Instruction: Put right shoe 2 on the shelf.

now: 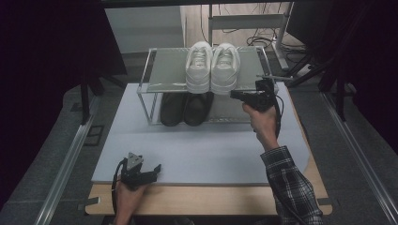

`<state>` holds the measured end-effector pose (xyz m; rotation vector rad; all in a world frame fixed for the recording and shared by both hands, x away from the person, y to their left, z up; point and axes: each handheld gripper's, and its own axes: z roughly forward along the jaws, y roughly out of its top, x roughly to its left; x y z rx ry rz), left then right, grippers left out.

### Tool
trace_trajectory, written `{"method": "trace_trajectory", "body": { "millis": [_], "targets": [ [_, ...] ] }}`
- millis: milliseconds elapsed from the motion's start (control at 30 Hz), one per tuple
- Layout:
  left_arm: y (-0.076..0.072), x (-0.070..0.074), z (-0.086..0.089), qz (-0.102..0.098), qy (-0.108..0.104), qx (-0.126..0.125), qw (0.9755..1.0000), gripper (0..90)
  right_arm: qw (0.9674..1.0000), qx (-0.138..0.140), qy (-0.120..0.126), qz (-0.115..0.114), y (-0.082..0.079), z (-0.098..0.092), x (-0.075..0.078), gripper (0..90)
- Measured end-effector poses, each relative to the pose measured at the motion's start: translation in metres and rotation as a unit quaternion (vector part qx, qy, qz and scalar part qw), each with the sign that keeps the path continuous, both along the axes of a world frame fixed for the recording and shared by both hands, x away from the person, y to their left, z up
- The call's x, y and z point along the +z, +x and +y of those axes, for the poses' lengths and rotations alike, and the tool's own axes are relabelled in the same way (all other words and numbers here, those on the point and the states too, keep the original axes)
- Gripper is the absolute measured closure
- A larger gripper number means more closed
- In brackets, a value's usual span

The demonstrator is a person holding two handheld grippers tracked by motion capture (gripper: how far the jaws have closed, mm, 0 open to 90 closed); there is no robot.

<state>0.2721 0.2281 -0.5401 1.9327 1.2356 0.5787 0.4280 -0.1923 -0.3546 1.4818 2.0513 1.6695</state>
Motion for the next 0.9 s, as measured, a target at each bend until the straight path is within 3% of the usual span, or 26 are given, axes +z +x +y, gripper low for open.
{"method": "trace_trajectory", "body": {
  "millis": [200, 433, 600, 900],
  "targets": [
    [0.0, 0.0, 0.0, 0.0, 0.0, 0.0, 1.0, 12.3, 0.9999, 0.001, -0.012, -0.001, -0.007, -0.005, -0.002, 80.9],
    [0.0, 0.0, 0.0, 0.0, 0.0, 0.0, 1.0, 12.3, 0.9984, 0.004, -0.051, -0.021, -0.021, -0.008, 0.001, 65.5],
    [0.0, 0.0, 0.0, 0.0, 0.0, 0.0, 1.0, 12.3, 0.9955, 0.005, -0.085, -0.042, -0.031, -0.011, 0.0, 58.9],
    [0.0, 0.0, 0.0, -0.001, 0.001, -0.001, 1.0, 12.3, 0.99, 0.012, -0.122, -0.07, -0.046, -0.016, -0.007, 45.5]
  ]
}}
